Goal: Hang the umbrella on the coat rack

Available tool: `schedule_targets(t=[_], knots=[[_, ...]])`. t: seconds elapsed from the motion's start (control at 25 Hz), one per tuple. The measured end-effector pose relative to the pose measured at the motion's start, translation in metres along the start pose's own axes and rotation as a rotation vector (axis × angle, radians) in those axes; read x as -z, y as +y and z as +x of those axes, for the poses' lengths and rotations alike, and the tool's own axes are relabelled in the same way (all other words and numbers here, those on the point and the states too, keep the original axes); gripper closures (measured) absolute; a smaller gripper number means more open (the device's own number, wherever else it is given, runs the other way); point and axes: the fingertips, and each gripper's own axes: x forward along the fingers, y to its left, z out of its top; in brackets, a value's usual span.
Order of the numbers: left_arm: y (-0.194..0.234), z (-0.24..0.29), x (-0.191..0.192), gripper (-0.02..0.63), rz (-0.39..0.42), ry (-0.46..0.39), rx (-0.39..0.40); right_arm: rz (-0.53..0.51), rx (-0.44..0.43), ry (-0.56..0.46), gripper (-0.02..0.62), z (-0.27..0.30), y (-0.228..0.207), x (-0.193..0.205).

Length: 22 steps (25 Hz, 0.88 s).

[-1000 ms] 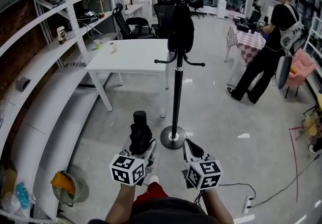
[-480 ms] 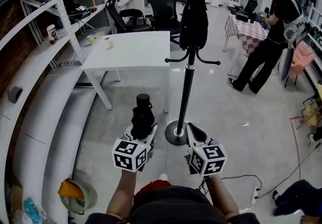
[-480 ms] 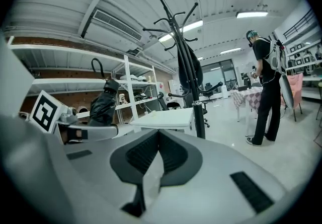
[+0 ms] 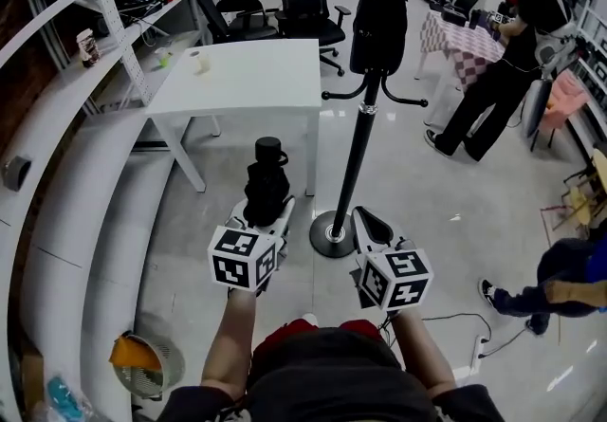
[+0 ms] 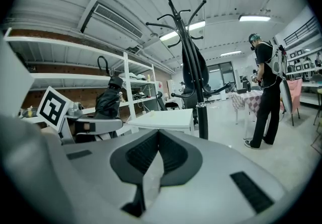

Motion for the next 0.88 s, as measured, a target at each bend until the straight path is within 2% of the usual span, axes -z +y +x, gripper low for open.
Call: schedule_targets(t=[0.4, 0.88], knots=[[0.016, 0.027, -0.004, 0.446, 0.042, 0.027, 0.013, 0.000, 0.009, 0.010, 0.577, 0.019, 0.002, -0.003], [0.033, 0.085, -0.004, 0.446, 0.057, 0.078, 0.018, -0.006, 0.053, 0.037, 0.577, 0.040, -0.034, -0.006]])
